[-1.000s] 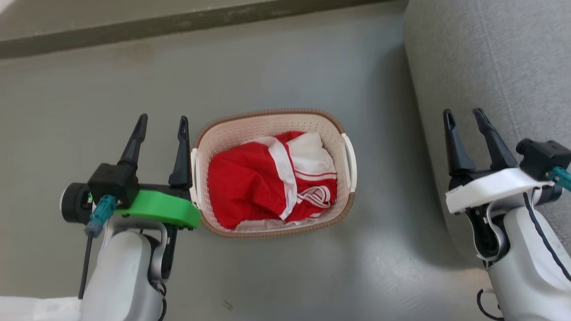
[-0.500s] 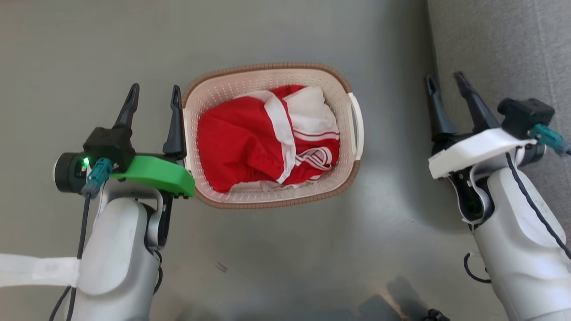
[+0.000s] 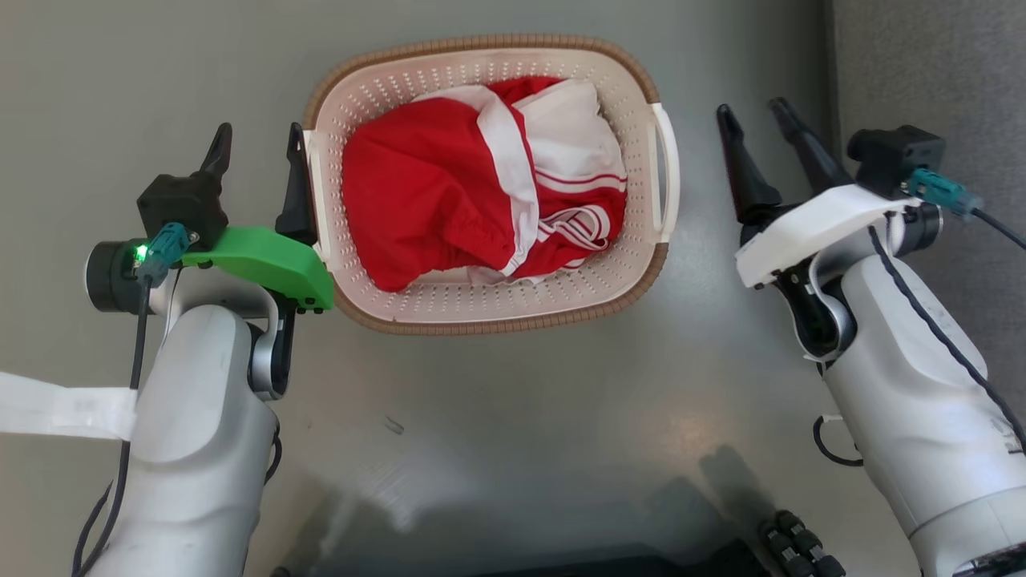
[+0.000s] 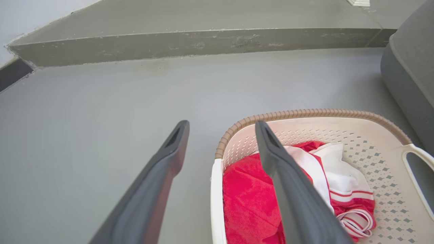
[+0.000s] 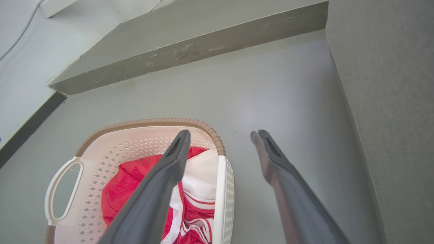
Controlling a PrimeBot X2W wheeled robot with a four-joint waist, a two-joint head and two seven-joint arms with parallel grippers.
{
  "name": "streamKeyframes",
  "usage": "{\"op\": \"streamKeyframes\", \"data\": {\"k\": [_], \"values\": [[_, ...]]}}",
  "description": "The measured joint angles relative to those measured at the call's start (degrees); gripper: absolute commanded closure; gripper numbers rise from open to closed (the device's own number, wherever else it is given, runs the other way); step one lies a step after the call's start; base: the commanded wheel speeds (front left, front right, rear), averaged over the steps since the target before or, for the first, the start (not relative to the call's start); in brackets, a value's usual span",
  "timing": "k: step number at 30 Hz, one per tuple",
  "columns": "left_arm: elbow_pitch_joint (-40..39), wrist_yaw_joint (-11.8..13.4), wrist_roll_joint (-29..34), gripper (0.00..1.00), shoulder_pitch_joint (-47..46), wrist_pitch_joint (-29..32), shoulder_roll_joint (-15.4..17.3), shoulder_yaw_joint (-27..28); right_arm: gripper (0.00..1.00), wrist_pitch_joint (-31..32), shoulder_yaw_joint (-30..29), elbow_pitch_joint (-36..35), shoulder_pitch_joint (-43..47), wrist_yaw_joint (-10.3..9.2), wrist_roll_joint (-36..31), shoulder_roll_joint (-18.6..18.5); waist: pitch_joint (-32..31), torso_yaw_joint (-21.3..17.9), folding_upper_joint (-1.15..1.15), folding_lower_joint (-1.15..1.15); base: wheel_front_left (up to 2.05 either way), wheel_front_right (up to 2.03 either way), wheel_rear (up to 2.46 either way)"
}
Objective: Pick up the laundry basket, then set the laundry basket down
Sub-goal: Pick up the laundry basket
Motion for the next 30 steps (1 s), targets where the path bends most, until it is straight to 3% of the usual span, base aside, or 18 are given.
{"op": "streamKeyframes", "data": {"k": [16,30], "values": [[11.3,-1.5,-3.0,0.0,-8.0,0.0,-0.2,-0.4,0.0,1.7,4.8,8.6,-8.1,0.01,3.4,0.3,7.1,0.7,0.0,0.0,0.0,0.0,0.0],[18.9,-5.1,-5.5,0.0,-12.8,0.2,-0.3,-4.2,0.0,2.3,10.0,14.2,-13.1,0.01,7.6,1.2,12.4,1.0,0.0,0.0,0.0,0.0,0.0]]}}
